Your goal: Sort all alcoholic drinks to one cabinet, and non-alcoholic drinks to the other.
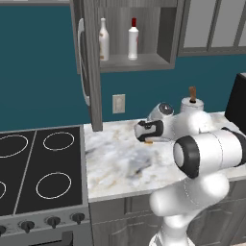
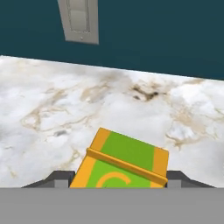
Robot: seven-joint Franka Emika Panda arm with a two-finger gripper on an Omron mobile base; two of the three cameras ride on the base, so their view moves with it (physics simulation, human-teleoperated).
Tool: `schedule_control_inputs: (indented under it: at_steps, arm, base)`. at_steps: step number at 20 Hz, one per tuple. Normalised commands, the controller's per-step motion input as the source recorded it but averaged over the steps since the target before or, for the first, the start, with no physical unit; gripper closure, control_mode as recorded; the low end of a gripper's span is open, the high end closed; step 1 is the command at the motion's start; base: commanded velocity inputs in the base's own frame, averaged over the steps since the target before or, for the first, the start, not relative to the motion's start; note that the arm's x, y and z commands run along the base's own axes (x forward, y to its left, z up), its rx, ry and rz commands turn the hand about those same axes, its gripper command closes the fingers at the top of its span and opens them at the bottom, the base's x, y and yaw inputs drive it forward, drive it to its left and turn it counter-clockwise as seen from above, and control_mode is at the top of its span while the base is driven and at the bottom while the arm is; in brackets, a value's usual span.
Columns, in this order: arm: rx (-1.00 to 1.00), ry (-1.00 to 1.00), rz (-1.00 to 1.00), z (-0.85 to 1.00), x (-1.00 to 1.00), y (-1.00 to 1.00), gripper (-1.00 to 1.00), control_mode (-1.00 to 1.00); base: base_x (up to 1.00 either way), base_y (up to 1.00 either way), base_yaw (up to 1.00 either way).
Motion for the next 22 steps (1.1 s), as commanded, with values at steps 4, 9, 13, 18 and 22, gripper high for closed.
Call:
schedule_control_inputs:
  at_steps: [4, 9, 13, 18, 22]
  arm:
    - [-0.02, -0.01, 0.02, 1.0, -0.54, 0.0, 1.0, -1.0]
    - [0.0, 0.0, 0.08, 1.0, -0.46, 0.0, 1.0, -1.0]
    - [-0.01, -0.01, 0.05, 1.0, -0.51, 0.0, 1.0, -1.0]
    - [-0.03, -0.03, 0.04, 0.78, -0.43, 0.0, 1.0, -1.0]
    - [-0.07, -0.03, 0.01, 0.65, -0.32, 0.06, 1.0, -1.0]
  base:
    - [0.0, 0.0, 0.0]
    - [0.0, 0.0, 0.0]
    - [0.0, 0.0, 0.0]
    - [0.0, 0.0, 0.0]
    - [0.0, 0.0, 0.0]
